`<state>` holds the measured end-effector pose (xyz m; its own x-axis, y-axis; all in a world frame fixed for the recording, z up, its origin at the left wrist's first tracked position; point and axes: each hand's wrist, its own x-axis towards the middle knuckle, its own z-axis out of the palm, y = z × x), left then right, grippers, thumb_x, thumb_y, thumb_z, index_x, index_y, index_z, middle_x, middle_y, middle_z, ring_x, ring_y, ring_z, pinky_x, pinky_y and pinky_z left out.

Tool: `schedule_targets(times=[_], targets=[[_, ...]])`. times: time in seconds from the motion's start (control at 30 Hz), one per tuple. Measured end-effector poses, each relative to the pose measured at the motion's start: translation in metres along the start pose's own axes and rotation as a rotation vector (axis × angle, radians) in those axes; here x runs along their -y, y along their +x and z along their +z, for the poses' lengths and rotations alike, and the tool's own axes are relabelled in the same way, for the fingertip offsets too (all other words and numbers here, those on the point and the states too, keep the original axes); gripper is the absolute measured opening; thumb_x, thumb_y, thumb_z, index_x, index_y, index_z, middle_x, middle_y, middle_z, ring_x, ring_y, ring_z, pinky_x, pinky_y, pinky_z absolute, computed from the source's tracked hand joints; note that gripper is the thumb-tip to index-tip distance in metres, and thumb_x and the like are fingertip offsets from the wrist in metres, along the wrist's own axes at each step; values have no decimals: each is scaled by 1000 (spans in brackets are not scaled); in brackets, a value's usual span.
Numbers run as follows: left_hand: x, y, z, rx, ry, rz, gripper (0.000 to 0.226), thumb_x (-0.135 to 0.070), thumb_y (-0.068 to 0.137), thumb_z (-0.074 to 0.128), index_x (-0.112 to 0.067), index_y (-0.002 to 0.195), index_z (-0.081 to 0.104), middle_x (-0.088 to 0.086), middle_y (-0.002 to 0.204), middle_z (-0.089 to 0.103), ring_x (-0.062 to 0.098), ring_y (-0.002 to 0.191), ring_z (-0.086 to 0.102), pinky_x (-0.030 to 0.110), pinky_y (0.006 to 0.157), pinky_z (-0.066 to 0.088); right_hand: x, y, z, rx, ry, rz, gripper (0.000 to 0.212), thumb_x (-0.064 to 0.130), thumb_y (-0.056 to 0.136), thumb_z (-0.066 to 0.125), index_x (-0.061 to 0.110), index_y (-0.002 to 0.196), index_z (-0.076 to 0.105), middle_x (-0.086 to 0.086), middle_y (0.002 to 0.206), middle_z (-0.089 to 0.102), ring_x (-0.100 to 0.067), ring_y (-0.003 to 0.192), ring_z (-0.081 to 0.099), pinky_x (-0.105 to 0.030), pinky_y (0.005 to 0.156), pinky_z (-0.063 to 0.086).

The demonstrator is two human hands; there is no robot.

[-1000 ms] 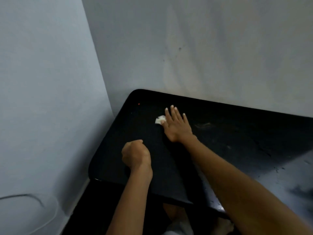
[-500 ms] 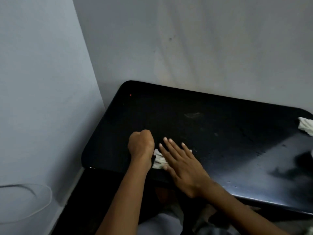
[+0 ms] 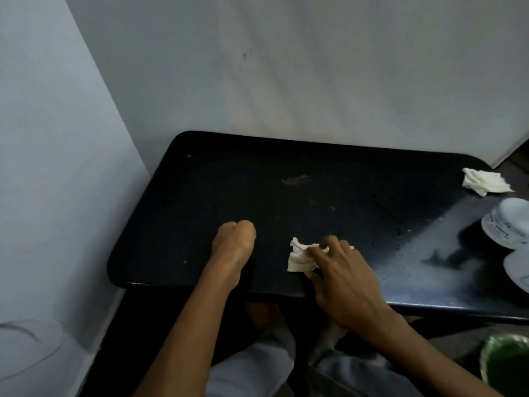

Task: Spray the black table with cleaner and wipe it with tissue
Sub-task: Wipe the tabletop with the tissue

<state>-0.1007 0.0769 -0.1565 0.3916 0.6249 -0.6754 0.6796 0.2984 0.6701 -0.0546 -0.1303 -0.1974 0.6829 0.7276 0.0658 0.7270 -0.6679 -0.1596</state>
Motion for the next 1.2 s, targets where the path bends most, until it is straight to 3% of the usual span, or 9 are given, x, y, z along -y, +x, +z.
schedule_targets(times=[0.17, 0.37, 0.53, 0.63, 0.73, 0.8, 0.9, 1.0, 1.2], targets=[[0, -1, 0, 13, 5, 14, 9, -15, 93, 52, -12, 96, 60, 6, 88, 57, 17, 74, 53, 36, 84, 51, -3, 23, -5, 32, 5, 47, 22, 17, 94, 63, 20, 116, 64, 2, 111, 56, -18, 101, 56, -22, 65, 35], [2, 0, 1, 32, 0, 48, 14, -15, 93, 49, -13, 100, 61, 6, 88, 58, 16, 75, 55, 35, 79, 52, -29, 42, -39, 171, 809, 364, 16, 13, 96, 70, 26, 88, 78, 5, 83, 76, -8, 77, 72, -21, 61, 55], [-5, 0, 5, 11, 46, 3, 8, -17, 94, 53, -13, 90, 58, 6, 81, 55, 16, 69, 52, 31, 68, 48, -40, 35, -42, -129, 285, 513, 35, -1, 90, 63, 9, 123, 70, -13, 116, 72, -29, 100, 69, -43, 88, 59], [-6, 0, 5, 14, 55, -10, 9, -19, 95, 54, -13, 100, 58, 5, 81, 54, 15, 68, 51, 29, 59, 43, -23, 20, -34, -258, 304, 403, 34, 0, 92, 60, 8, 125, 67, -11, 123, 65, -25, 104, 64, -38, 87, 56], [-3, 0, 3, 43, 47, 24, 11, -18, 95, 52, -13, 103, 59, 5, 82, 54, 14, 70, 52, 29, 65, 45, 1, 12, -14, -185, 276, 192, 47, 28, 98, 46, 11, 141, 55, -6, 143, 54, -25, 129, 53, -28, 100, 43], [-5, -2, 2, 54, 47, 23, 14, -18, 96, 51, -12, 107, 58, 5, 82, 54, 14, 69, 51, 28, 64, 44, 11, 15, 8, 2, 273, 157, 72, 52, 103, 32, 12, 162, 23, -4, 171, 18, -22, 157, 16, -30, 123, 16], [-11, -5, -4, 47, 48, -23, 19, -20, 97, 52, -9, 111, 58, 6, 82, 54, 14, 68, 51, 28, 61, 44, 23, 36, 35, 70, 131, 236, 93, 73, 96, 10, 12, 163, -9, -9, 171, -18, -17, 156, -22, -33, 125, -13], [-9, -2, -10, 38, -19, -15, 17, -22, 98, 48, -11, 103, 58, 9, 91, 60, 18, 78, 57, 33, 76, 51, 54, 70, 45, 89, 163, 249, 98, 77, 92, 1, 9, 162, -8, -13, 171, -14, -21, 157, -18, -37, 124, -14], [-1, -3, -9, -123, -11, 43, 29, -25, 96, 44, -10, 113, 62, 14, 107, 65, 24, 86, 64, 39, 72, 54, 93, 66, 58, 193, 120, -196, 80, 60, 103, 23, 17, 164, -6, -4, 172, -16, -15, 157, -22, -43, 129, -8]])
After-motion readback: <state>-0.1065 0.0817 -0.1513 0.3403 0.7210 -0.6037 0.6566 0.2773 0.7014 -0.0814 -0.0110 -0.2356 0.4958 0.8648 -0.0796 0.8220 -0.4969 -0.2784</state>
